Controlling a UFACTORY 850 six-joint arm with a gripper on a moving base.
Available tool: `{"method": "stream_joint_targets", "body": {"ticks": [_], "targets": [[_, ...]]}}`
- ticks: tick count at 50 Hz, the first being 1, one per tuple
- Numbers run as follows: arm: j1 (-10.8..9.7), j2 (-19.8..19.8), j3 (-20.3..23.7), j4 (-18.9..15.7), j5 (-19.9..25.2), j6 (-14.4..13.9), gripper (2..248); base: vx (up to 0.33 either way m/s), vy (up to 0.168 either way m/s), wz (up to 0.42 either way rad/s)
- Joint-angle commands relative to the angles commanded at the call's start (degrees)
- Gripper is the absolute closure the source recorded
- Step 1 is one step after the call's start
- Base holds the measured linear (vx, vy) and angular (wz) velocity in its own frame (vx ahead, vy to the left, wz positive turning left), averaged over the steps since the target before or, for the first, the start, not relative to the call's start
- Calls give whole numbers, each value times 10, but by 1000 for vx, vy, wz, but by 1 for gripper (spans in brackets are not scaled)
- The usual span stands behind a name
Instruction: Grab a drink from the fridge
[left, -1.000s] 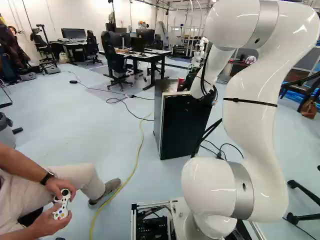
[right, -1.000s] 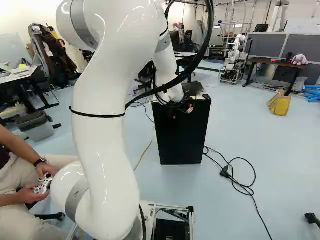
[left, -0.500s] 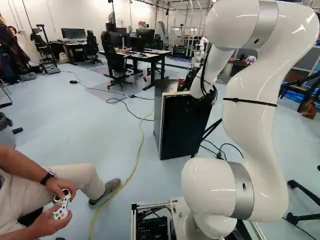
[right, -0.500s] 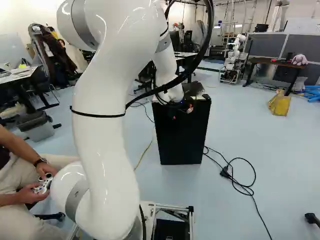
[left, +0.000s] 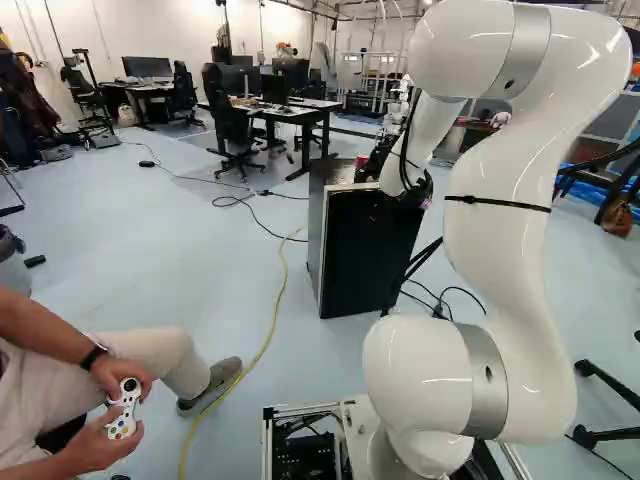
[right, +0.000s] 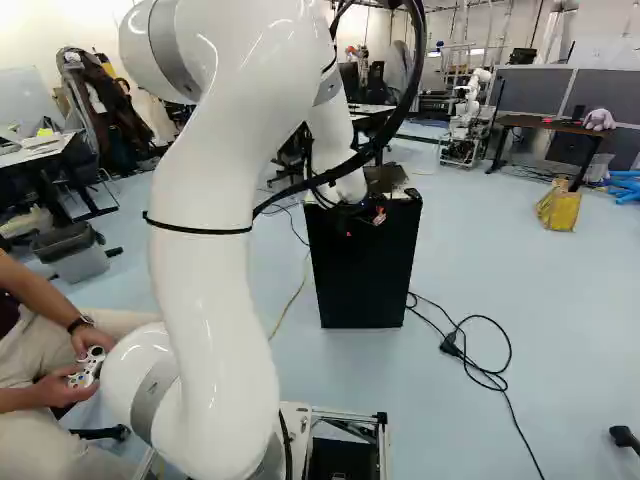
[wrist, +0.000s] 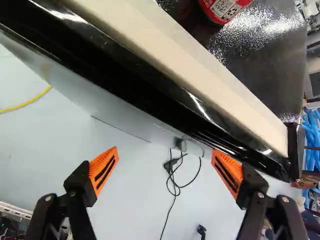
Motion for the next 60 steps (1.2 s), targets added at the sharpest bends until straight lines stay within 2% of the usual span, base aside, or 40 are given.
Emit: {"method": "stream_joint_targets", "body": {"ticks": [26,32,42,60], "targets": [[-1,51,67,0,0,0,3,0,0,0],[1,63,83,9,0,0,3,0,0,0],[5,80,104,52,4,0,3,0,0,0],[18,105,136,157,42,0,3,0,0,0]]}}
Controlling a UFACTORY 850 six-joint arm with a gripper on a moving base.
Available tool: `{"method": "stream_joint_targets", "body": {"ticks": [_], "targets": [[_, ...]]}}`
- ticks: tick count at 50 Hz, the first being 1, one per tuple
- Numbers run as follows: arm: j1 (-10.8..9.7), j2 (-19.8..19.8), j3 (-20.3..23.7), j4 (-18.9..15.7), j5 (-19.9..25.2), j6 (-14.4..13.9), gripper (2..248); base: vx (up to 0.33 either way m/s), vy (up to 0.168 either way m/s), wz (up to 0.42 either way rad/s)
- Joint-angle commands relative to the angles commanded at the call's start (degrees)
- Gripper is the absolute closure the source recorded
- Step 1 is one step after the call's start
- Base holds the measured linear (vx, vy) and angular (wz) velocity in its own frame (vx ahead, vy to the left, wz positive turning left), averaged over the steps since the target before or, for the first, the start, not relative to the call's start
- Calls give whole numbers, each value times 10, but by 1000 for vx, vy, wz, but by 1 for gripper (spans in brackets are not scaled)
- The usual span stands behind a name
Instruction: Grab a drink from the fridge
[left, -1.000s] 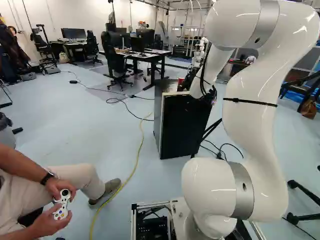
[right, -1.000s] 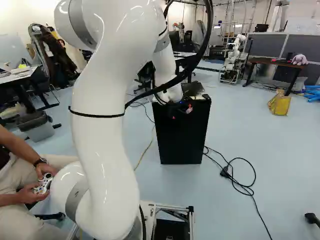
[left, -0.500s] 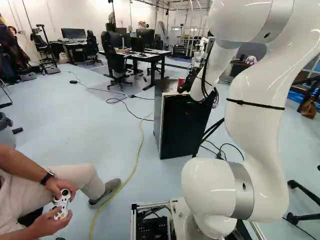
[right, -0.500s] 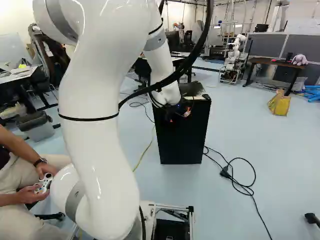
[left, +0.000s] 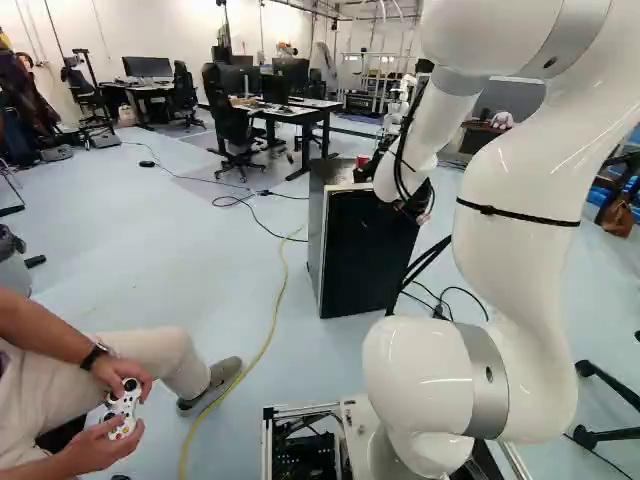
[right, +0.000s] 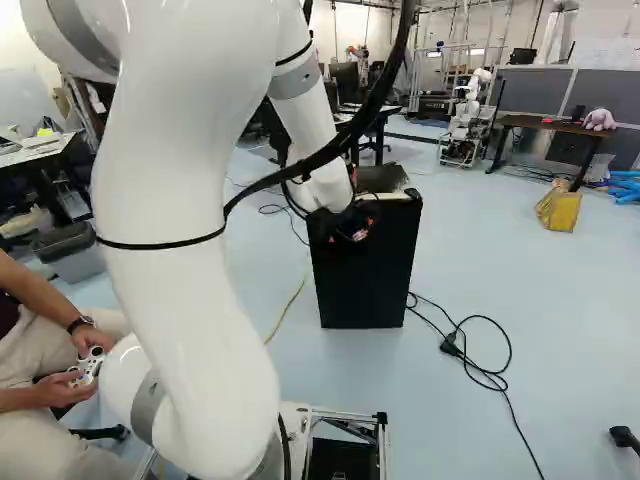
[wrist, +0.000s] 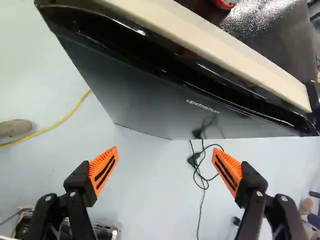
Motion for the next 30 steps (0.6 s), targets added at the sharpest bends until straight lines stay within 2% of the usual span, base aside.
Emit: {"method": "stream_joint_targets", "body": {"ticks": [30], "targets": [[24,39,47,165,125,0,3,0,0,0]]}}
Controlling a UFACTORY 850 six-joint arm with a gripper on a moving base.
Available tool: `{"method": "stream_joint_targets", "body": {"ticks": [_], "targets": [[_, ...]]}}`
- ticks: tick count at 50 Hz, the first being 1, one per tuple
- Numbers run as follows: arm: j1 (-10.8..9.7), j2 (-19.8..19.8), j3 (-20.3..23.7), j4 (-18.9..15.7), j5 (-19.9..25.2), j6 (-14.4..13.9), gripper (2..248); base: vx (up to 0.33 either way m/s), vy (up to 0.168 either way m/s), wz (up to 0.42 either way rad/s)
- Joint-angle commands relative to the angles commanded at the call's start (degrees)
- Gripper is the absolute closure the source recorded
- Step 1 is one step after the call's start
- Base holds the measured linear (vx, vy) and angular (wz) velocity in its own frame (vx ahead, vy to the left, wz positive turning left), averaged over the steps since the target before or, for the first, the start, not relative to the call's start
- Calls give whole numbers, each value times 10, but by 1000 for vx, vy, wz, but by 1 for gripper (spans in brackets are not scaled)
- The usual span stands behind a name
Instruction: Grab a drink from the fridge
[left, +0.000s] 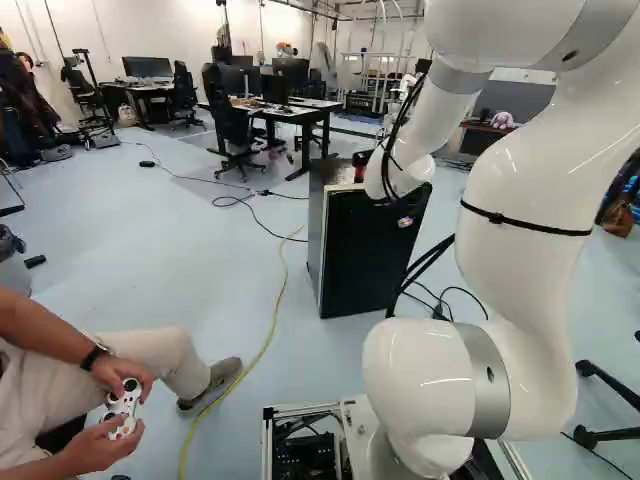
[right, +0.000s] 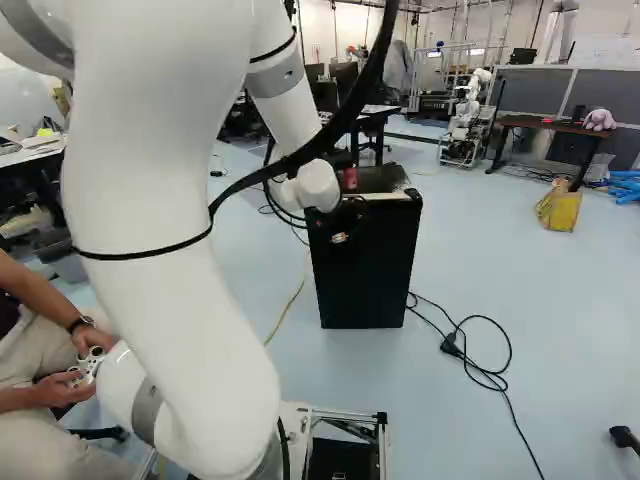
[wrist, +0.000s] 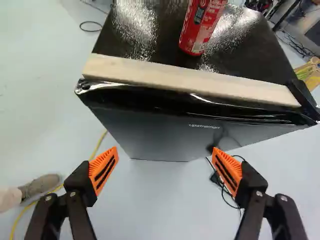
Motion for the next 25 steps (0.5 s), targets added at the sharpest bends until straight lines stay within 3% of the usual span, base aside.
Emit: {"method": "stream_joint_targets", "body": {"ticks": [25], "targets": [[8,14,16,129,116,0,3,0,0,0]]}}
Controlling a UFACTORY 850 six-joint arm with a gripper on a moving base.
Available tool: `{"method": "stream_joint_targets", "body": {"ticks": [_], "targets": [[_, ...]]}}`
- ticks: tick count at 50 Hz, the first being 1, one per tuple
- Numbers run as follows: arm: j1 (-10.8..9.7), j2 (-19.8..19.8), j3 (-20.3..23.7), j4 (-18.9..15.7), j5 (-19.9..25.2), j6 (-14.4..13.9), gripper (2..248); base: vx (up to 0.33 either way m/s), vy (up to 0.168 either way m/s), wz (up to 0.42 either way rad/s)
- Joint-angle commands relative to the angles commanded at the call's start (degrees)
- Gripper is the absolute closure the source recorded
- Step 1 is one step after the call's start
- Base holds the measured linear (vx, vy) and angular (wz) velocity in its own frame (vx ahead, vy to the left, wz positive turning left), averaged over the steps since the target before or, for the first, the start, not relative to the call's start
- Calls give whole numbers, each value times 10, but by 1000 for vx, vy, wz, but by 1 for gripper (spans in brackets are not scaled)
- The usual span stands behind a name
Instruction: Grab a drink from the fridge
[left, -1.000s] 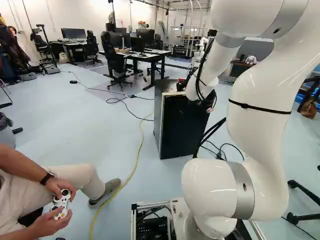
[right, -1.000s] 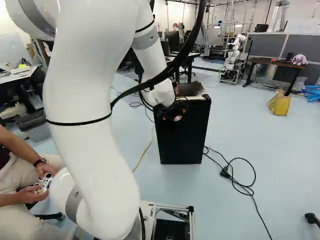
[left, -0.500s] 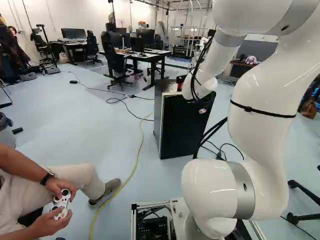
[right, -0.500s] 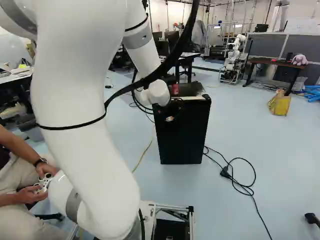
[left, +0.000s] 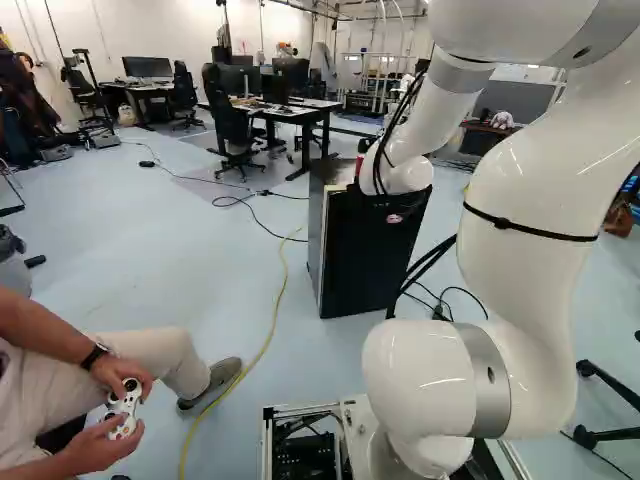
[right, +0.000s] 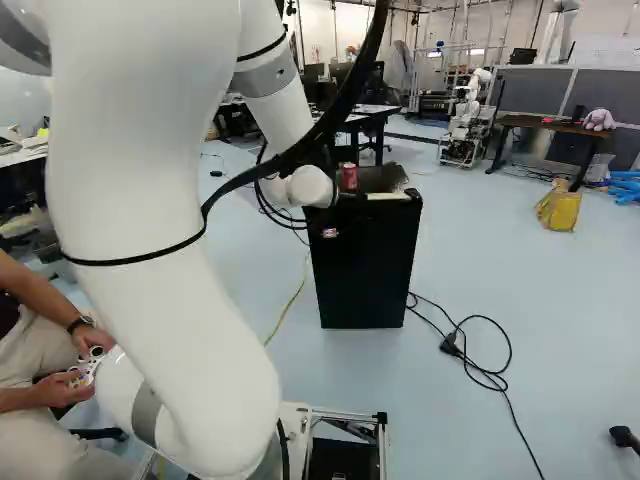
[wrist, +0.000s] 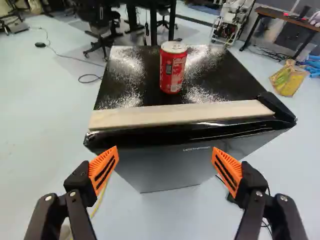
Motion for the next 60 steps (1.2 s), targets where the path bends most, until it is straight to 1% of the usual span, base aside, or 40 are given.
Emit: {"method": "stream_joint_targets", "body": {"ticks": [9,14,31,60], "targets": [[0,0,0,41,41,0,3,0,0,0],[0,0,0,49,52,0,3,0,0,0],[1,-8,-9,53,57,0,3,0,0,0],[6,-43,-49,53,57,0,3,0,0,0]]}}
